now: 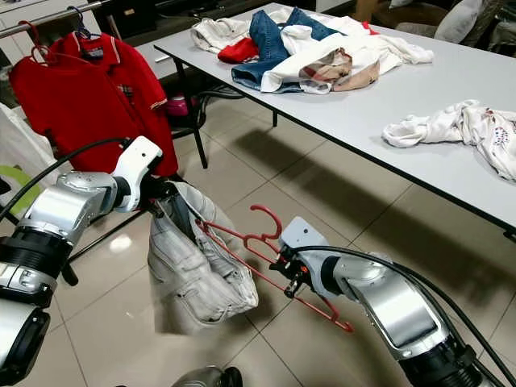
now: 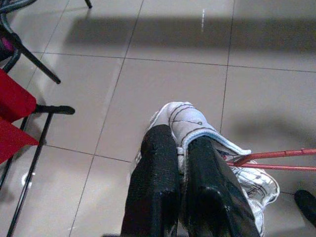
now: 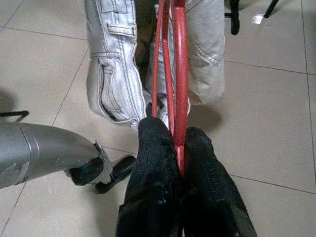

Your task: Hang hanger

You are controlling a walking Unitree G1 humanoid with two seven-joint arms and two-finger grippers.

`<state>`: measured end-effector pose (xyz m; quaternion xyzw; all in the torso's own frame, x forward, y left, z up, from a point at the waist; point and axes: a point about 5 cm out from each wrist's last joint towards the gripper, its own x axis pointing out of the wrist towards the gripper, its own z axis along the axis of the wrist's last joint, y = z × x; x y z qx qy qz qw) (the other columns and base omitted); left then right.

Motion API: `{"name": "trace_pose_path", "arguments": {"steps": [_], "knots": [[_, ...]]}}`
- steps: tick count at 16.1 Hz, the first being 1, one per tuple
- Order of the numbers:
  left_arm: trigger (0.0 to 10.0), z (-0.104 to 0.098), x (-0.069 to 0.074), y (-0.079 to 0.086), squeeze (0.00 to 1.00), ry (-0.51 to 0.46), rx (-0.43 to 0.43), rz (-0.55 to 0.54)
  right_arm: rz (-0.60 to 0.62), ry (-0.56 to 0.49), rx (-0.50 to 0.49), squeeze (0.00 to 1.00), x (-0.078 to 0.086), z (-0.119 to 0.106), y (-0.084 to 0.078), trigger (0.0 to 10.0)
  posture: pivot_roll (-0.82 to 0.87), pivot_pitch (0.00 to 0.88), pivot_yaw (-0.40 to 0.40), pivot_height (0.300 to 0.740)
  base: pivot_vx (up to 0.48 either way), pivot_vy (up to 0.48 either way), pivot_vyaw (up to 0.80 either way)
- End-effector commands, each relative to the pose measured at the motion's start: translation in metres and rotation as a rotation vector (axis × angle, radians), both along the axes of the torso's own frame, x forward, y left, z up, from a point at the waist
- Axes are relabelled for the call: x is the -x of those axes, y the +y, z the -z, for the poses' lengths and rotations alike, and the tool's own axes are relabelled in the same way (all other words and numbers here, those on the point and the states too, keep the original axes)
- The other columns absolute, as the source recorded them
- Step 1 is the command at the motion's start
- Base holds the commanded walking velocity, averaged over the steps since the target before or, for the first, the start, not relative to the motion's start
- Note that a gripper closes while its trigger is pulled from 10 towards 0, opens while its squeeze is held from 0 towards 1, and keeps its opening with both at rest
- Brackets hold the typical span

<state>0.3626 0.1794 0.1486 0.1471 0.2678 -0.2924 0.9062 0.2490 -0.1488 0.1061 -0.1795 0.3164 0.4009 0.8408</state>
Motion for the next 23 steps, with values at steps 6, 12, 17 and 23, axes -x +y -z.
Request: {"name": "trace_pose_path", "arguments": {"steps": [6, 12, 17, 23], "knots": [[0.0, -0.016, -0.003, -0.011, 0.00, -0.042, 0.077, 0.004, -0.017, -0.028, -0.055, 0.00, -0.005, -0.004, 0.019, 10.0, -0.03, 0.000, 0.179, 0.740, 0.000, 0.000, 0.00], [0.0, -0.041, 0.002, -0.012, 0.00, -0.075, 0.194, -0.059, 0.089, -0.039, 0.057, 0.00, -0.015, 0.018, 0.035, 10.0, -0.05, 0.000, 0.169, 0.740, 0.000, 0.000, 0.00], [1.5, -0.040, 0.022, 0.005, 0.00, -0.075, 0.113, -0.037, 0.509, -0.205, -0.003, 0.00, -0.038, 0.011, -0.004, 10.0, -0.05, 0.000, 0.139, 0.740, 0.000, 0.000, 0.00], [0.6, -0.034, 0.035, -0.027, 0.00, -0.083, 0.195, 0.109, 0.648, -0.193, -0.300, 0.00, -0.059, -0.012, 0.016, 10.0, -0.06, 0.000, 0.116, 0.740, 0.000, 0.000, 0.00]]}}
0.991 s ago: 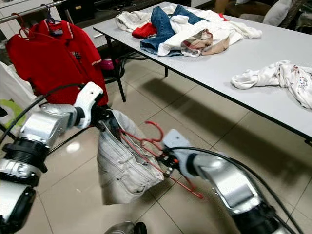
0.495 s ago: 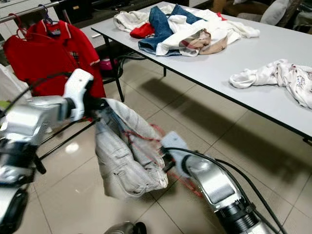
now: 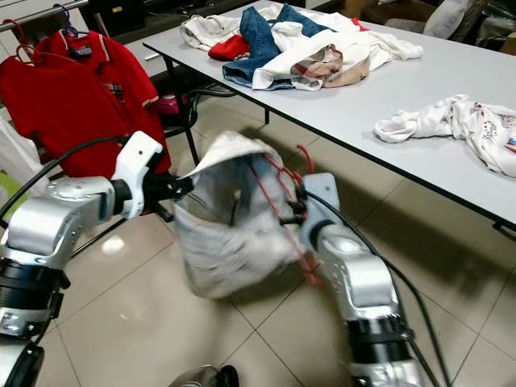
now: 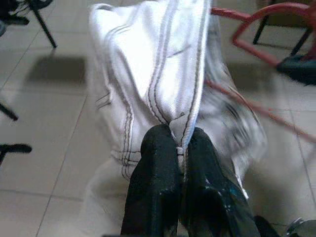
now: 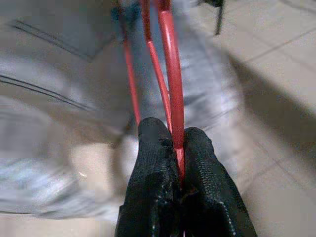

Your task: Hang hanger

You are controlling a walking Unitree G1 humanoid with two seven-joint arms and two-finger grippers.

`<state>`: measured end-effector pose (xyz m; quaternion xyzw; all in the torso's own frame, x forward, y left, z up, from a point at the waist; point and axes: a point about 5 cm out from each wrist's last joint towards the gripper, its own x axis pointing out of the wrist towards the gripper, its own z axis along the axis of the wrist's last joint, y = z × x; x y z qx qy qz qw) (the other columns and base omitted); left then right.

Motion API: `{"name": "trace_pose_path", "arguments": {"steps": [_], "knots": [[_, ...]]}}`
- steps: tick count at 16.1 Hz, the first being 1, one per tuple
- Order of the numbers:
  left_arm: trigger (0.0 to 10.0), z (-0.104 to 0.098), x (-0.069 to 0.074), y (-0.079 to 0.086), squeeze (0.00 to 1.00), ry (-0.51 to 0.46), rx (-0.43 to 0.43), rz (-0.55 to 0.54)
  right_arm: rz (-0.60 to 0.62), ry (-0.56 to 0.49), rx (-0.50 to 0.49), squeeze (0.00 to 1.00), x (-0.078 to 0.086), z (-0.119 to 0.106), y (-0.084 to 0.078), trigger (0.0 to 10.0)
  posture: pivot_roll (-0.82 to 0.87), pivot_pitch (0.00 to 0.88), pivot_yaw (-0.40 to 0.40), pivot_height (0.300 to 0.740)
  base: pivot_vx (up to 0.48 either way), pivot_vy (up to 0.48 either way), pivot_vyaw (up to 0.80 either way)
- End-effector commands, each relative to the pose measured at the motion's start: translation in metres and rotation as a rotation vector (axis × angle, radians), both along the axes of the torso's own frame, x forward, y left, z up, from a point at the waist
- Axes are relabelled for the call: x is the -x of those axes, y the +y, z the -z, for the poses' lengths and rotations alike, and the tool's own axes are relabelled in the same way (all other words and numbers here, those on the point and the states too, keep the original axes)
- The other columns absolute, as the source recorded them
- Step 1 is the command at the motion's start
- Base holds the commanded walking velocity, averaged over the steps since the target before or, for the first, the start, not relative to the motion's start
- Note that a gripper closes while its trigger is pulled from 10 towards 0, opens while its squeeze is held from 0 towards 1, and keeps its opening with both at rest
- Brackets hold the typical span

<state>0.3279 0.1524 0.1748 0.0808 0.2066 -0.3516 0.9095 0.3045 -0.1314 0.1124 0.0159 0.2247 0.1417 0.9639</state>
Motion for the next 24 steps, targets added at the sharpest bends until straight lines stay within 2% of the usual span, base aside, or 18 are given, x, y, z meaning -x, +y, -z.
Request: {"name": "trace_pose_path", "arguments": {"steps": [1, 2, 4, 6, 7, 9, 11, 13, 15, 16, 17, 18, 19, 20, 21, 24], "knots": [[0.2, -0.008, 0.002, -0.001, 0.00, -0.030, 0.011, 0.040, -0.084, 0.020, -0.114, 0.00, -0.001, -0.005, 0.018, 10.0, -0.06, 0.000, 0.120, 0.740, 0.000, 0.000, 0.00], [0.2, -0.010, 0.003, 0.001, 0.00, -0.032, 0.004, 0.063, -0.104, 0.034, -0.227, 0.00, -0.003, -0.010, 0.029, 10.0, -0.06, 0.000, 0.123, 0.740, 0.000, 0.000, 0.00], [0.3, -0.011, 0.008, 0.007, 0.00, -0.033, -0.030, 0.100, -0.109, 0.038, -0.329, 0.00, -0.006, -0.017, 0.036, 10.0, -0.05, 0.000, 0.123, 0.740, 0.000, 0.000, 0.00], [0.0, -0.009, 0.013, 0.019, 0.00, -0.042, -0.140, 0.162, -0.122, 0.047, -0.428, 0.00, -0.011, -0.023, 0.043, 10.0, -0.04, 0.000, 0.112, 0.740, 0.000, 0.000, 0.00], [0.0, -0.011, 0.014, 0.020, 0.00, -0.059, -0.157, 0.193, -0.123, 0.057, -0.438, 0.00, -0.013, -0.023, 0.043, 10.0, -0.03, 0.000, 0.090, 0.740, 0.000, 0.000, 0.00], [0.0, -0.019, 0.017, 0.018, 0.00, -0.095, -0.120, 0.247, -0.130, 0.069, -0.435, 0.00, -0.015, -0.021, 0.042, 10.0, -0.02, 0.000, 0.075, 0.740, 0.000, 0.000, 0.00], [0.0, -0.028, 0.029, 0.007, 0.00, -0.119, -0.041, 0.408, -0.144, 0.089, -0.357, 0.00, -0.015, -0.014, 0.043, 10.0, -0.02, 0.000, 0.060, 0.740, 0.000, 0.000, 0.00], [0.0, -0.033, 0.038, 0.000, 0.00, -0.096, 0.015, 0.506, -0.122, 0.093, -0.310, 0.00, -0.018, -0.009, 0.043, 10.0, -0.02, 0.000, 0.051, 0.740, 0.000, 0.000, 0.00], [0.0, -0.035, 0.044, -0.006, 0.00, -0.066, 0.059, 0.582, -0.110, 0.062, -0.209, 0.00, -0.023, -0.003, 0.044, 10.0, -0.02, 0.000, 0.049, 0.740, 0.000, 0.000, 0.00], [0.0, -0.033, 0.046, -0.006, 0.00, -0.044, 0.046, 0.601, -0.055, 0.033, -0.228, 0.00, -0.029, -0.004, 0.043, 10.0, -0.01, 0.000, 0.047, 0.740, 0.000, 0.000, 0.00], [0.0, -0.030, 0.046, -0.003, 0.00, -0.034, -0.003, 0.607, -0.002, 0.000, -0.242, 0.00, -0.036, -0.006, 0.040, 10.0, -0.01, 0.000, 0.046, 0.740, 0.000, 0.000, 0.00], [0.0, -0.027, 0.044, 0.000, 0.00, -0.042, -0.044, 0.585, 0.011, -0.019, -0.220, 0.00, -0.038, -0.008, 0.037, 10.0, -0.01, 0.000, 0.046, 0.740, 0.000, 0.000, 0.00], [0.0, -0.025, 0.035, 0.006, 0.00, -0.076, -0.113, 0.512, 0.000, -0.036, -0.177, 0.00, -0.038, -0.009, 0.034, 10.0, 0.00, 0.000, 0.042, 0.740, 0.000, 0.000, 0.00], [0.0, -0.024, 0.031, 0.009, 0.00, -0.093, -0.139, 0.475, -0.012, -0.039, -0.161, 0.00, -0.038, -0.010, 0.033, 10.0, 0.00, 0.000, 0.042, 0.740, 0.000, 0.000, 0.00], [0.0, -0.025, 0.018, 0.015, 0.00, -0.131, -0.161, 0.350, -0.032, -0.035, -0.110, 0.00, -0.035, -0.008, 0.028, 10.0, -0.01, 0.000, 0.042, 0.740, 0.000, 0.000, 0.00], [0.0, -0.033, -0.002, 0.026, 0.00, -0.186, -0.156, 0.139, -0.150, 0.034, 0.033, 0.00, -0.019, 0.005, 0.016, 10.0, -0.01, 0.000, 0.041, 0.740, 0.000, 0.000, 0.00]]}}
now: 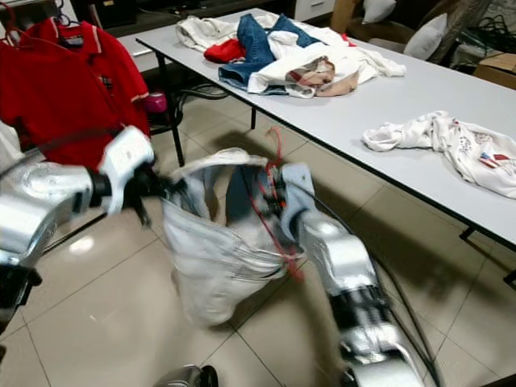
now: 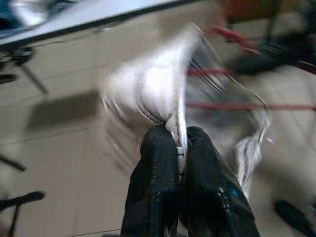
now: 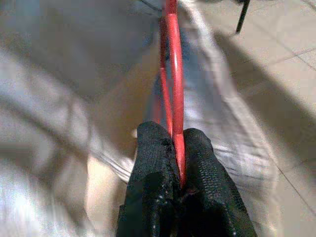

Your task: Hang hanger

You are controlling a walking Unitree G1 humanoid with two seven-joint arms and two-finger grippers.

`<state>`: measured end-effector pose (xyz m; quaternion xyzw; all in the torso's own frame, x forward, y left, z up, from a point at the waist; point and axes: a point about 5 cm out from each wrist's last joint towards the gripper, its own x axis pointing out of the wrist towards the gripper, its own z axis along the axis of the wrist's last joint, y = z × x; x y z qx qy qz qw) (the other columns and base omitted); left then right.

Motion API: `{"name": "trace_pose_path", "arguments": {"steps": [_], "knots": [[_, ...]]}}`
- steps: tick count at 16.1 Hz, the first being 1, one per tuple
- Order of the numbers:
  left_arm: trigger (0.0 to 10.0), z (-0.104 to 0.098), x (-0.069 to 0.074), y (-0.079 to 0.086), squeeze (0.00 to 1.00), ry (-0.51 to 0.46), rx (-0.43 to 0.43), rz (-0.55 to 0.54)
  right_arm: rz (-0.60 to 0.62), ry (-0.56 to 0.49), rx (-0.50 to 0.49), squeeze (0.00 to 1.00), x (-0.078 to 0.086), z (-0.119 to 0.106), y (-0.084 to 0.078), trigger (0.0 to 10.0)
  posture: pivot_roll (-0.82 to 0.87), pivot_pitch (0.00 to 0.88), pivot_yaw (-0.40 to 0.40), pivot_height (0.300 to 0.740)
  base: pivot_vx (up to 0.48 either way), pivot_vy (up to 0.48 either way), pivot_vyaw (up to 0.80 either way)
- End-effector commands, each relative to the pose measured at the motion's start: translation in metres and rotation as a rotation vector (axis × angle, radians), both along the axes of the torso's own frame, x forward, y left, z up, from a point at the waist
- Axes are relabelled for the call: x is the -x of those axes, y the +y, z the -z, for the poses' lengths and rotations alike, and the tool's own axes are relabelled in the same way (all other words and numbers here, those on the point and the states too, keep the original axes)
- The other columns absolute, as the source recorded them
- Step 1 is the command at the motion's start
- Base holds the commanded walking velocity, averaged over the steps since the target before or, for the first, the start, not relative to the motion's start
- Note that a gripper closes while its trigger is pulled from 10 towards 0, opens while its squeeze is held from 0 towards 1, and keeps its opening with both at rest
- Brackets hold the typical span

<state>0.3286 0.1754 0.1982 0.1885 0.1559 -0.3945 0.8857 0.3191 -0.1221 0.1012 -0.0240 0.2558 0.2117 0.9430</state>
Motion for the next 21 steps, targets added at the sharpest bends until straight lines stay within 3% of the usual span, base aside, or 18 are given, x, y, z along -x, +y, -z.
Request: {"name": "trace_pose_path", "arguments": {"steps": [1, 3, 4, 5, 7, 13, 14, 15, 16, 17, 19, 21], "knots": [[0.0, -0.013, -0.004, 0.004, 0.00, -0.054, 0.012, -0.037, -0.043, 0.019, 0.021, 0.00, 0.004, 0.001, 0.002, 10.0, -0.01, 0.000, 0.041, 0.740, 0.000, 0.000, 0.00], [0.0, -0.021, -0.008, 0.003, 0.00, -0.093, 0.055, -0.057, -0.099, 0.068, 0.147, 0.00, 0.016, 0.019, -0.016, 10.0, -0.01, 0.000, 0.020, 0.740, 0.000, 0.000, 0.00], [0.0, -0.021, -0.008, 0.003, 0.00, -0.093, 0.055, -0.057, -0.099, 0.068, 0.147, 0.00, 0.016, 0.019, -0.016, 10.0, -0.01, 0.000, 0.020, 0.740, 0.000, 0.000, 0.00], [0.0, -0.024, -0.010, 0.004, 0.00, -0.107, 0.068, -0.077, -0.163, 0.092, 0.233, 0.00, 0.024, 0.026, -0.028, 10.0, -0.01, 0.000, 0.008, 0.740, 0.000, 0.000, 0.00], [0.0, -0.022, -0.011, 0.009, 0.00, -0.098, 0.069, -0.123, -0.237, 0.127, 0.301, 0.00, 0.032, 0.027, -0.039, 10.0, -0.02, 0.000, 0.005, 0.740, 0.000, 0.000, 0.00], [0.0, -0.022, -0.008, 0.008, 0.00, -0.081, 0.089, -0.125, -0.300, 0.146, 0.357, 0.00, 0.045, 0.025, -0.044, 10.0, -0.02, 0.000, -0.009, 0.740, 0.000, 0.000, 0.00], [0.0, -0.020, -0.001, 0.003, 0.00, -0.055, 0.089, -0.052, -0.156, 0.055, 0.315, 0.00, 0.030, 0.019, -0.045, 10.0, -0.02, 0.000, -0.012, 0.740, 0.000, 0.000, 0.00], [0.0, -0.015, 0.008, -0.003, 0.00, -0.019, 0.079, 0.031, -0.010, -0.025, 0.171, 0.00, 0.015, 0.009, -0.040, 10.0, -0.02, 0.000, -0.011, 0.740, 0.000, 0.000, 0.00], [0.0, -0.012, 0.012, -0.005, 0.00, 0.004, 0.076, 0.065, 0.039, -0.062, 0.063, 0.00, 0.009, 0.002, -0.034, 10.0, -0.02, 0.000, -0.010, 0.740, 0.000, 0.000, 0.00], [0.0, -0.008, 0.015, -0.008, 0.00, 0.030, 0.064, 0.100, -0.007, -0.093, -0.143, 0.00, 0.004, -0.008, -0.012, 10.0, -0.02, 0.000, -0.013, 0.740, 0.000, 0.000, 0.00], [0.0, -0.008, 0.017, -0.012, 0.00, 0.041, 0.067, 0.129, -0.044, -0.101, -0.251, 0.00, 0.003, -0.013, 0.002, 10.0, -0.02, 0.000, -0.022, 0.740, 0.000, 0.000, 0.00], [0.0, -0.009, 0.022, -0.015, 0.00, 0.055, 0.079, 0.174, -0.064, -0.123, -0.295, 0.00, -0.001, -0.014, 0.013, 10.0, -0.01, 0.000, -0.027, 0.740, 0.000, 0.000, 0.00]]}}
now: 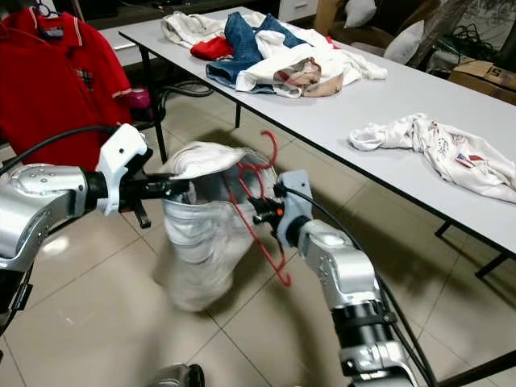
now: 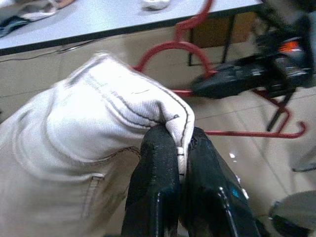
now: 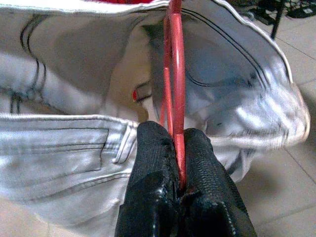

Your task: Hang hanger

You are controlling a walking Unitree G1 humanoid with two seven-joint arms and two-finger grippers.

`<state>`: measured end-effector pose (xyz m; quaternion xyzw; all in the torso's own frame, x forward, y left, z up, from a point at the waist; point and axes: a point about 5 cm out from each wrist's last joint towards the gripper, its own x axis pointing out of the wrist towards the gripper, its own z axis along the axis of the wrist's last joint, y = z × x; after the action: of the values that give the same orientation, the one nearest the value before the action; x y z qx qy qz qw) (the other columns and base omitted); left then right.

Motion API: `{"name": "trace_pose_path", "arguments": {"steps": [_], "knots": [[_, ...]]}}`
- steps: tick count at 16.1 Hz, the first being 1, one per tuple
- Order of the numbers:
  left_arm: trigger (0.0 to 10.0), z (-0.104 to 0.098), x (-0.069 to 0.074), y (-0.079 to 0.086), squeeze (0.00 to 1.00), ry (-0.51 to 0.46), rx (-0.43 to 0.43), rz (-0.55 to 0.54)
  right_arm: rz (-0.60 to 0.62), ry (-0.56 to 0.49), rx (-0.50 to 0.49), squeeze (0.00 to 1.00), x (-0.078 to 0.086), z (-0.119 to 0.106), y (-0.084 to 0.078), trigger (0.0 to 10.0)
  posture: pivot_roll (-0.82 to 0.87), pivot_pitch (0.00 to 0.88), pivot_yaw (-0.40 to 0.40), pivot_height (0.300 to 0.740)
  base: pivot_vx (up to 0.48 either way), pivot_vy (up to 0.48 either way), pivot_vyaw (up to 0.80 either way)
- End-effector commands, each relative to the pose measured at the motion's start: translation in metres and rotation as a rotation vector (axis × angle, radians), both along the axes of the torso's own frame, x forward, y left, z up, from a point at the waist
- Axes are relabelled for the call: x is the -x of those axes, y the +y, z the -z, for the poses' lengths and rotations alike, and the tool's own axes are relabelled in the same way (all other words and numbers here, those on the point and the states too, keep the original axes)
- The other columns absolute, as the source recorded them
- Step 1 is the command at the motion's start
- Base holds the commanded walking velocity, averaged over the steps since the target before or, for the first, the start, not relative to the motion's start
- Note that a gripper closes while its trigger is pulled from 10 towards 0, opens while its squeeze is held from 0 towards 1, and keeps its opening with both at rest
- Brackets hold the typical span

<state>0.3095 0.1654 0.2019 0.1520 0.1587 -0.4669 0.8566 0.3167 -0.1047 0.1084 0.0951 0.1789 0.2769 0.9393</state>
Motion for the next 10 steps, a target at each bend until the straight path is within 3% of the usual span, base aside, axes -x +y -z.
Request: {"name": "trace_pose_path", "arguments": {"steps": [1, 4, 6, 7, 9, 10], "knots": [[0.0, -0.006, 0.007, -0.006, 0.00, -0.001, 0.009, 0.072, 0.013, -0.045, -0.073, 0.00, -0.007, -0.010, 0.002, 10.0, -0.01, 0.000, -0.031, 0.740, 0.000, 0.000, 0.00], [0.0, -0.007, 0.014, -0.009, 0.00, 0.008, 0.003, 0.129, -0.034, -0.101, -0.175, 0.00, -0.014, -0.022, 0.014, 10.0, 0.00, 0.000, -0.057, 0.740, 0.000, 0.000, 0.00], [0.0, -0.006, 0.012, -0.006, 0.00, -0.042, -0.017, 0.079, -0.063, -0.139, -0.165, 0.00, -0.013, -0.028, 0.012, 10.0, 0.01, 0.000, -0.065, 0.740, 0.000, 0.000, 0.00], [0.0, -0.005, 0.009, 0.005, 0.00, -0.151, -0.069, 0.015, -0.079, -0.190, -0.091, 0.00, -0.008, -0.035, 0.001, 10.0, 0.00, 0.000, -0.063, 0.740, 0.000, 0.000, 0.00], [0.0, -0.004, 0.008, 0.015, 0.00, -0.199, -0.118, -0.020, -0.069, -0.237, -0.031, 0.00, -0.005, -0.038, -0.010, 10.0, 0.00, 0.000, -0.062, 0.740, 0.000, 0.000, 0.00], [0.0, -0.009, 0.005, 0.024, 0.00, -0.225, -0.129, -0.068, -0.044, -0.255, -0.067, 0.00, -0.003, -0.044, -0.018, 10.0, 0.00, 0.000, -0.058, 0.740, 0.000, 0.000, 0.00]]}}
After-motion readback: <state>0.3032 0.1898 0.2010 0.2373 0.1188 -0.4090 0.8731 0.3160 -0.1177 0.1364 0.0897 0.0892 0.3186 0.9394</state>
